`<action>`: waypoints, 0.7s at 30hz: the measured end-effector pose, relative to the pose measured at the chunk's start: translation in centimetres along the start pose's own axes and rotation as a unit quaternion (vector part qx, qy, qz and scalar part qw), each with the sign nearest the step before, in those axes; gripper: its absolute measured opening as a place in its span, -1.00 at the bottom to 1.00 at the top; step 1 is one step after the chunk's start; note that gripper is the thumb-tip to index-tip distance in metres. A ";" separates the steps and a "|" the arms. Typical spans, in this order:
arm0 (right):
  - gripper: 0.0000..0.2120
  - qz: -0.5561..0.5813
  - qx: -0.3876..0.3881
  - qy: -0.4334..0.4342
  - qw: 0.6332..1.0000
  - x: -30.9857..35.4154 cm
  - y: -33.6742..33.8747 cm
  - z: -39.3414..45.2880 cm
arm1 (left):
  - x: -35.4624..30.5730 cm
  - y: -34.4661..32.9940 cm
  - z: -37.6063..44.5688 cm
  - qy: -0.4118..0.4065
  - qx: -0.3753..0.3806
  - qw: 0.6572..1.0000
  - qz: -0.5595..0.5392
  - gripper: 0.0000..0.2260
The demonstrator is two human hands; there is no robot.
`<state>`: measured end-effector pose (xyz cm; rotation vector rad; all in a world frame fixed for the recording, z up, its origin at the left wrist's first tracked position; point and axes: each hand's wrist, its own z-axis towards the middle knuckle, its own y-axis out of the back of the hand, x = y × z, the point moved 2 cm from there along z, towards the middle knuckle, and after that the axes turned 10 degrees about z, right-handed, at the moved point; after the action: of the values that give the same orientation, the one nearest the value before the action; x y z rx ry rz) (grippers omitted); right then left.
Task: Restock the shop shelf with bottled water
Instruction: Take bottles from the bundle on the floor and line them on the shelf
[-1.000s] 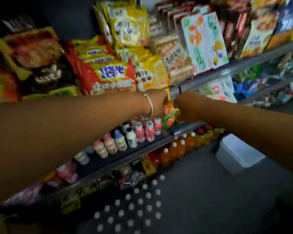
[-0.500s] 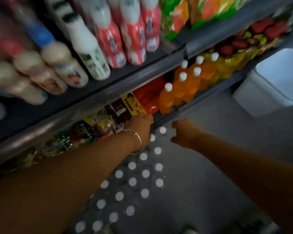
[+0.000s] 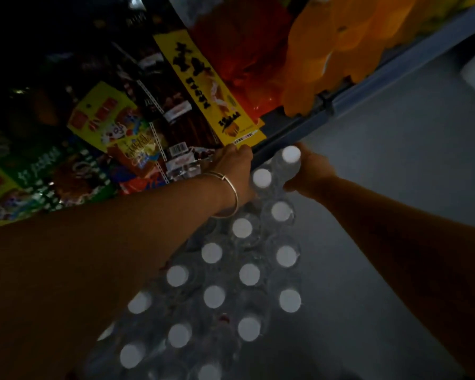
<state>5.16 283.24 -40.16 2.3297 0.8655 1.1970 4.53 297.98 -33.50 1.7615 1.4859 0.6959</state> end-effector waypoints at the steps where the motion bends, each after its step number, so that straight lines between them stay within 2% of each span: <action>1: -0.30 0.013 -0.006 0.008 1.000 -0.1 -0.2 0.4 | 0.1 -0.2 0.2 -0.001 -0.001 1.000 0.001 -0.39; 6: -0.38 0.033 -0.046 0.045 0.997 -0.3 -1.0 0.4 | 0.5 -0.6 0.4 -0.008 -0.016 1.000 -0.001 -0.38; 10: -0.39 0.063 -0.069 0.045 0.995 0.0 1.4 -1.8 | 0.2 1.0 -0.9 -0.009 -0.017 1.000 0.017 -0.36; 15: -0.34 0.029 -0.039 0.098 0.994 2.7 7.3 -7.3 | -1.6 5.9 -4.6 -0.014 -0.008 0.999 0.029 -0.35; 21: -0.37 0.033 0.009 0.179 0.983 8.3 15.3 -15.4 | -3.9 14.4 -11.4 -0.034 -0.001 0.998 0.049 -0.34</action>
<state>1.51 278.34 -17.73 2.2047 0.9211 1.6764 3.41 295.03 -15.00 1.8495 1.3607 0.6800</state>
